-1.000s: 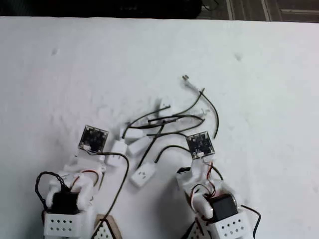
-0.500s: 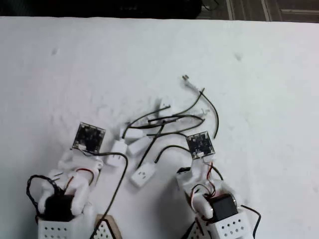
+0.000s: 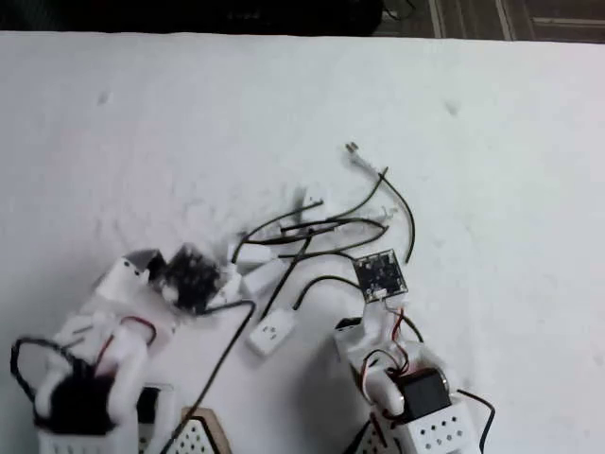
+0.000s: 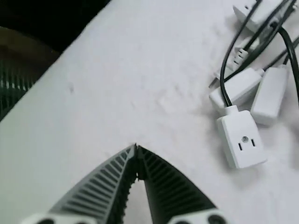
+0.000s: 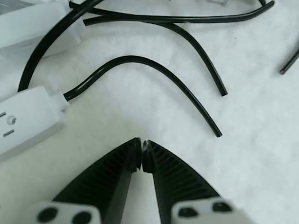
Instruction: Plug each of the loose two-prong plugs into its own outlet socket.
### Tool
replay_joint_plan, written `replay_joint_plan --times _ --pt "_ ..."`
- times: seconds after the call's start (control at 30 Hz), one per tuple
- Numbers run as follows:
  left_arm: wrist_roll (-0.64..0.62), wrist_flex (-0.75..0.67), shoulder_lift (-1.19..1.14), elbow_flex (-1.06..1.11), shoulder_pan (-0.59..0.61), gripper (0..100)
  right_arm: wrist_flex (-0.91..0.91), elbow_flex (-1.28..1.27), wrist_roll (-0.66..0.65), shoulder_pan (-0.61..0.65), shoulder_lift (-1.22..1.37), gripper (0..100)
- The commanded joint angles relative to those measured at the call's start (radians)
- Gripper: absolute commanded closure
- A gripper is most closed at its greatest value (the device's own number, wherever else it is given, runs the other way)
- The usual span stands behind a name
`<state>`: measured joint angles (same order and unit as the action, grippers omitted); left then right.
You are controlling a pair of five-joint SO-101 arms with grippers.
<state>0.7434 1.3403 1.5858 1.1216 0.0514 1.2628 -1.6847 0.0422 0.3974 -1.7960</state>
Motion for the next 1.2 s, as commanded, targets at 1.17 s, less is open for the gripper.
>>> replay_joint_plan --times 1.17 --pt "-0.164 -0.236 -1.320 -0.336 -0.177 95 0.005 -0.006 0.008 -0.008 -0.005 98.0"
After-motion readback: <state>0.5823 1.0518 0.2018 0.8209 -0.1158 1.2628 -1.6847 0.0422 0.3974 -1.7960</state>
